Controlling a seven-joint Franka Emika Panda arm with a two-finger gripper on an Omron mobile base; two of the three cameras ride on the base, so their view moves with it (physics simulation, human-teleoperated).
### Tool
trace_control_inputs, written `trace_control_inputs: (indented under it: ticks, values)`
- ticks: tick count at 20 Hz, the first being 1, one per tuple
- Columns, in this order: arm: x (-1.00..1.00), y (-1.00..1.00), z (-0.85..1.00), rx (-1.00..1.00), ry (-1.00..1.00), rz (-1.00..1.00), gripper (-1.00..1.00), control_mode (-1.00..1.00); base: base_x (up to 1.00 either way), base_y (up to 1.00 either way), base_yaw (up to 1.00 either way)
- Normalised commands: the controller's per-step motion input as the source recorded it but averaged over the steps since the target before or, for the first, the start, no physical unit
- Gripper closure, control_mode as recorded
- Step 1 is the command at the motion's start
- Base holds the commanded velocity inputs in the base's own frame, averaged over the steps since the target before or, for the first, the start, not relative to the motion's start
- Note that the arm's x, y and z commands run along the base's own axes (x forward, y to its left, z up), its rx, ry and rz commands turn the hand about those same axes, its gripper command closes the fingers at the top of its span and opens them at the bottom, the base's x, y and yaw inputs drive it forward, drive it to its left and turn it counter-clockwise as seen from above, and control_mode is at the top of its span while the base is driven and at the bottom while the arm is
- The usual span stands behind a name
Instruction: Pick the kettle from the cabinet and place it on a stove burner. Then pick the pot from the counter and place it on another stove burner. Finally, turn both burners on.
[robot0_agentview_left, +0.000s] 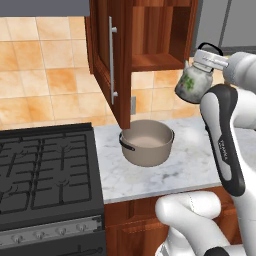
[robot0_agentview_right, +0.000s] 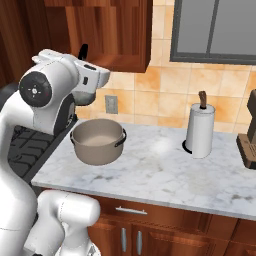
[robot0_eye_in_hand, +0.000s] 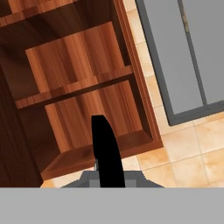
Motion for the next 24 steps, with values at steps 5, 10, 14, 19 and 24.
trace_control_inputs:
  ticks: [5,10,14,19,24]
  values:
    - [0.0,0.0,0.0,0.0,0.0,0.0,1.0,-1.0,0.0,0.0,0.0]
    - [-0.01,0.0,0.0,0.0,0.0,0.0,1.0,-1.0,0.0,0.0,0.0]
    - [-0.04,0.0,0.0,0.0,0.0,0.0,1.0,-1.0,0.0,0.0,0.0]
    - [-0.06,0.0,0.0,0.0,0.0,0.0,1.0,-1.0,0.0,0.0,0.0]
    - [-0.08,0.0,0.0,0.0,0.0,0.0,1.0,-1.0,0.0,0.0,0.0]
